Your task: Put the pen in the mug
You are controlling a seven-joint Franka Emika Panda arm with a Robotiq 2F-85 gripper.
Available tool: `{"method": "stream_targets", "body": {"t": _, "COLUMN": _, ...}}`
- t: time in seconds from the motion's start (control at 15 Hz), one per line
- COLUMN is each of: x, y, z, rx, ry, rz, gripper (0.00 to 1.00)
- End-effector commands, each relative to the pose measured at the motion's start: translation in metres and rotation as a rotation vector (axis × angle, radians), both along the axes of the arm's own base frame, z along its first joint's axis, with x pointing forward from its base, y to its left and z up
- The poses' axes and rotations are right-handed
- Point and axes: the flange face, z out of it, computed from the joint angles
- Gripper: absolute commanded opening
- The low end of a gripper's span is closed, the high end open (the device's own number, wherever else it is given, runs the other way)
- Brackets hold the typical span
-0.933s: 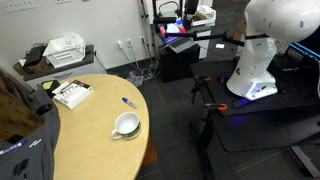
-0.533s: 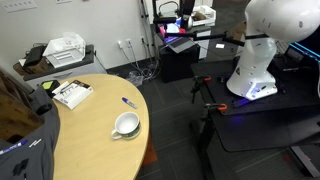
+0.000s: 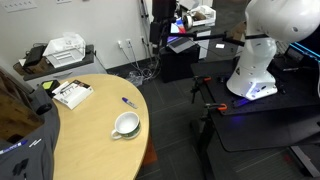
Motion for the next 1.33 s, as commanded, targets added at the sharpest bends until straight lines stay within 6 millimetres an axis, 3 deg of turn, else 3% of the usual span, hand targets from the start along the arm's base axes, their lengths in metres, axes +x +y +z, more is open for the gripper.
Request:
{"method": "stream_targets", "body": {"t": 0.0, "x": 0.058, "y": -0.006, "z": -0.048, "rx": 0.028, "ry": 0.060, "rz": -0.116, "gripper": 1.00}}
{"method": "stream_targets", "body": {"t": 0.4, "x": 0.150, "y": -0.033, "z": -0.140, "rx": -0.025, "ry": 0.082, "rz": -0.182, "gripper": 1.00}}
{"method": "stream_targets", "body": {"t": 0.67, "x": 0.198, "y": -0.058, "z": -0.203, "rx": -0.005, "ry": 0.148, "rz": -0.211, "gripper": 1.00}}
{"method": "stream_targets", "body": {"t": 0.93, "x": 0.227, "y": -0.079, "z": -0.257, "rx": -0.022, "ry": 0.166, "rz": -0.240, "gripper": 1.00}}
{"method": "stream_targets", "body": {"t": 1.27, "x": 0.244, "y": -0.095, "z": -0.302, "rx": 0.018, "ry": 0.184, "rz": -0.278, "gripper": 1.00}}
